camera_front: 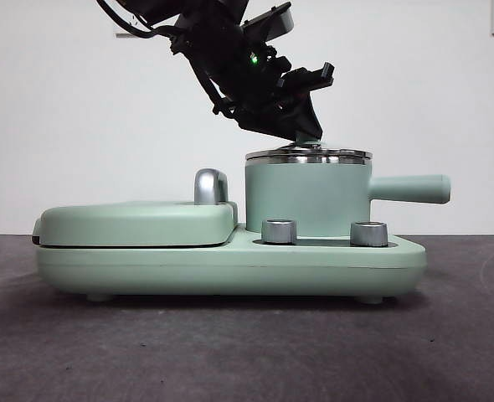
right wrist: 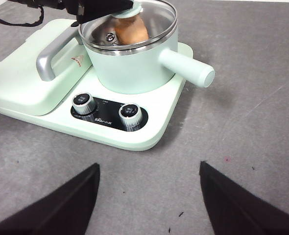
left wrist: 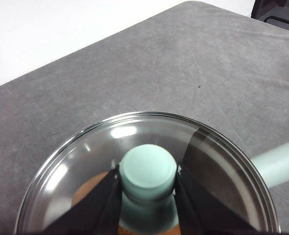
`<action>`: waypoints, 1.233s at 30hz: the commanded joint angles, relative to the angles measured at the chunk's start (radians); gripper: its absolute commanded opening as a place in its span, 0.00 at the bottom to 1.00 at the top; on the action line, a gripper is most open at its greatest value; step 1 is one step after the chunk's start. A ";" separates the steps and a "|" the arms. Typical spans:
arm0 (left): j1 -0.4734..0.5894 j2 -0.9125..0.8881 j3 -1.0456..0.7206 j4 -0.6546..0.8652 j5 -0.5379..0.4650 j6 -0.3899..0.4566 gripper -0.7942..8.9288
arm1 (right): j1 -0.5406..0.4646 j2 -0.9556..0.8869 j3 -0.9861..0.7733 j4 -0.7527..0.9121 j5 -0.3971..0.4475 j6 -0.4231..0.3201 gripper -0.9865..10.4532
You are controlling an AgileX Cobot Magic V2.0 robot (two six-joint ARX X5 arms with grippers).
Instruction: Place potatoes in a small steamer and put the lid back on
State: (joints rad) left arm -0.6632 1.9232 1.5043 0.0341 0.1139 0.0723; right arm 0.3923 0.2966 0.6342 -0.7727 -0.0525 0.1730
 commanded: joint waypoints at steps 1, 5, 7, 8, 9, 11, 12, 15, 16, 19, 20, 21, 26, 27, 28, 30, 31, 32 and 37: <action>-0.003 0.018 0.014 -0.017 0.013 -0.058 0.21 | 0.005 0.002 0.003 0.008 0.001 0.003 0.36; -0.003 0.014 0.026 -0.019 0.013 -0.058 0.35 | 0.005 0.002 0.003 0.008 0.001 0.003 0.36; -0.003 0.000 0.027 -0.014 0.013 -0.054 0.35 | 0.005 0.002 0.003 0.008 0.001 0.003 0.36; -0.002 -0.009 0.027 -0.015 0.010 -0.049 0.34 | 0.005 0.002 0.003 0.008 0.001 0.003 0.36; -0.002 -0.023 0.027 -0.021 0.008 -0.043 0.34 | 0.005 0.002 0.003 0.008 0.001 0.003 0.36; -0.002 -0.053 0.027 -0.043 0.005 -0.032 0.34 | 0.005 0.002 0.003 0.008 0.001 0.003 0.36; 0.000 -0.072 0.027 -0.063 0.005 -0.032 0.34 | 0.005 0.002 0.003 0.008 0.001 0.003 0.36; 0.008 -0.137 0.026 -0.149 0.006 -0.037 0.34 | 0.005 0.002 0.003 0.008 0.001 0.003 0.36; 0.011 -0.161 0.026 -0.184 0.006 -0.042 0.34 | 0.005 0.002 0.003 0.008 0.001 0.003 0.36; 0.026 -0.230 0.026 -0.303 0.006 -0.105 0.34 | 0.005 0.002 0.003 0.008 0.000 0.002 0.36; 0.032 -0.251 0.026 -0.340 0.006 -0.133 0.34 | 0.005 0.002 0.003 0.008 0.000 0.002 0.36; 0.041 -0.272 0.026 -0.375 0.006 -0.162 0.34 | 0.005 0.002 0.003 0.009 0.000 0.001 0.36; 0.069 -0.399 -0.034 -0.444 0.006 -0.210 0.34 | 0.005 0.015 0.003 0.018 -0.003 -0.039 0.36; 0.069 -0.431 -0.061 -0.440 0.006 -0.205 0.34 | 0.005 0.025 0.003 0.025 -0.007 -0.053 0.36; 0.070 -0.467 -0.093 -0.438 0.006 -0.204 0.34 | 0.005 0.037 0.003 0.033 -0.011 -0.061 0.36; 0.071 -0.530 -0.160 -0.437 0.006 -0.193 0.34 | 0.005 0.070 0.003 0.057 -0.024 -0.062 0.36; 0.074 -0.565 -0.202 -0.434 0.006 -0.194 0.34 | 0.005 0.092 0.003 0.078 -0.039 -0.063 0.36; 0.075 -0.597 -0.243 -0.431 0.006 -0.198 0.34 | 0.005 0.112 0.003 0.098 -0.056 -0.063 0.36; 0.075 -0.794 -0.492 -0.400 0.006 -0.246 0.34 | 0.006 0.240 0.004 0.240 -0.145 -0.068 0.36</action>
State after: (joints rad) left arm -0.5827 1.1534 1.0492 -0.3763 0.1184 -0.1436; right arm 0.3923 0.5140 0.6342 -0.5610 -0.1864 0.1154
